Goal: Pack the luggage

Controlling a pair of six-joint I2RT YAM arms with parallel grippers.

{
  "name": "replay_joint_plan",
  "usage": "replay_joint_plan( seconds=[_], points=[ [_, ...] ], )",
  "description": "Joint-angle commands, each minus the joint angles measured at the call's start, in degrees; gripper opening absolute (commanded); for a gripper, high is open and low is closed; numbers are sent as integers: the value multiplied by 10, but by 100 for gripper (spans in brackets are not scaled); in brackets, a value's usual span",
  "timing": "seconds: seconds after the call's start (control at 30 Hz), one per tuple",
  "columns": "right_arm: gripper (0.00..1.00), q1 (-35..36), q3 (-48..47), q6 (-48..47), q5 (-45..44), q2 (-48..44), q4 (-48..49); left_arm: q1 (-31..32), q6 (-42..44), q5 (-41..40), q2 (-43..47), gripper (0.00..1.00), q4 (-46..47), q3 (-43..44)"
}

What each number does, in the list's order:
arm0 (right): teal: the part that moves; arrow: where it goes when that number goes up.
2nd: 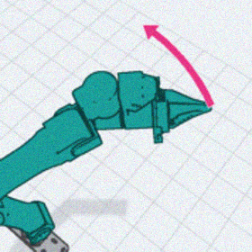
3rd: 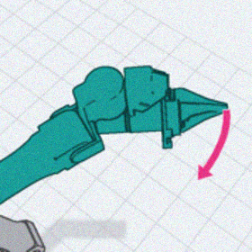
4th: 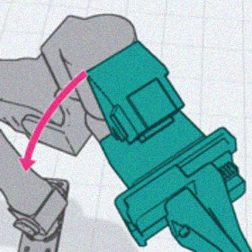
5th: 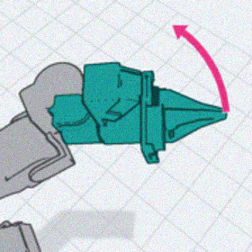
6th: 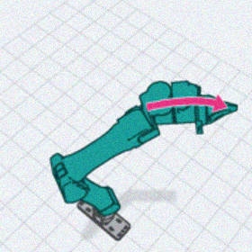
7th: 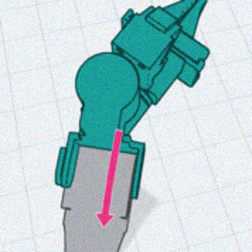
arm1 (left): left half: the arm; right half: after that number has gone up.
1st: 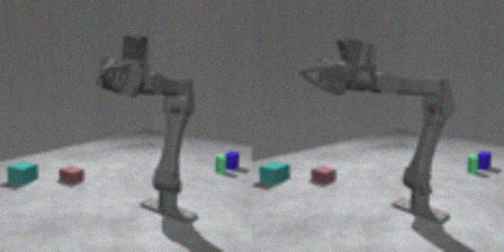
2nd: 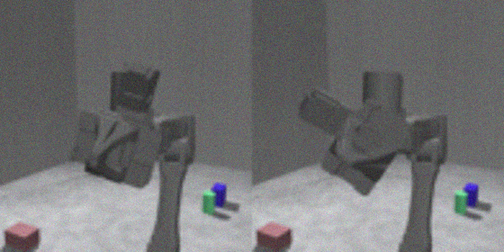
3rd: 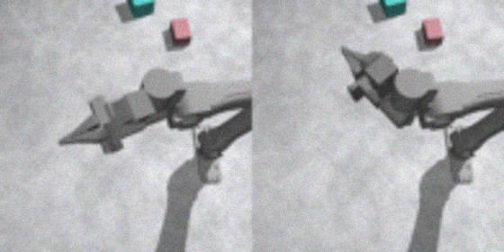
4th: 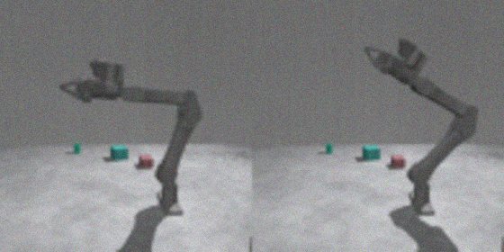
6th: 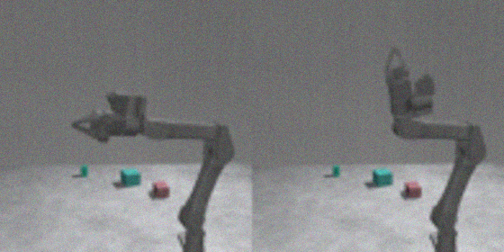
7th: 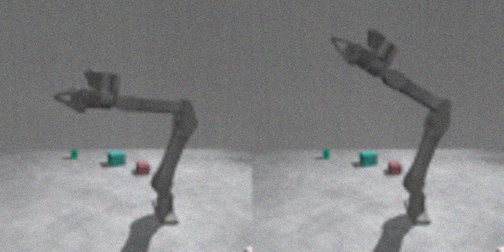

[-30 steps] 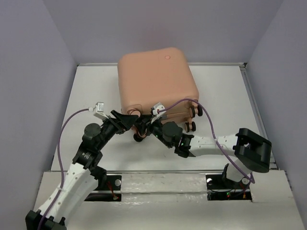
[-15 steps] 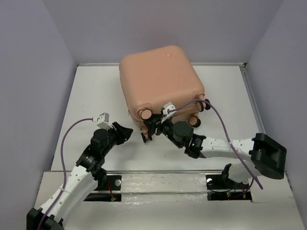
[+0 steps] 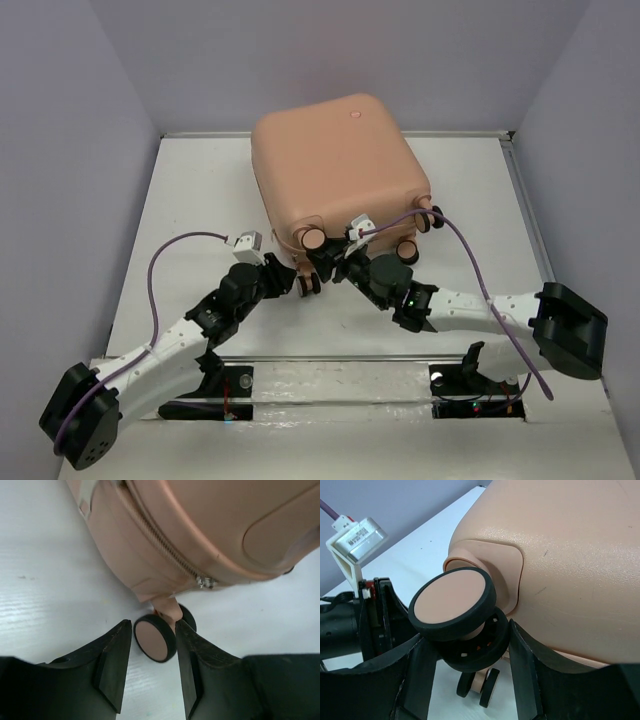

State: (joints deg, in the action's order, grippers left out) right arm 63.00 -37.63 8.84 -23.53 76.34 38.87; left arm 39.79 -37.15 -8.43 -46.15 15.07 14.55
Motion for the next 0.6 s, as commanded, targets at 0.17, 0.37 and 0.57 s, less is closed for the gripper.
replay_joint_plan(
  seconds=[0.17, 0.37, 0.57],
  points=[
    [7, -13, 2, 21, -28, -28, 38, 3, 66, -72, -75, 52, 116, 68],
    [7, -13, 7, 23, -24, -29, 41, 3, 81, -54, -115, 48, 155, 87],
    [7, -13, 19, 36, -1, -26, 54, 2, 85, -84, -124, 23, 158, 105]
  ],
)
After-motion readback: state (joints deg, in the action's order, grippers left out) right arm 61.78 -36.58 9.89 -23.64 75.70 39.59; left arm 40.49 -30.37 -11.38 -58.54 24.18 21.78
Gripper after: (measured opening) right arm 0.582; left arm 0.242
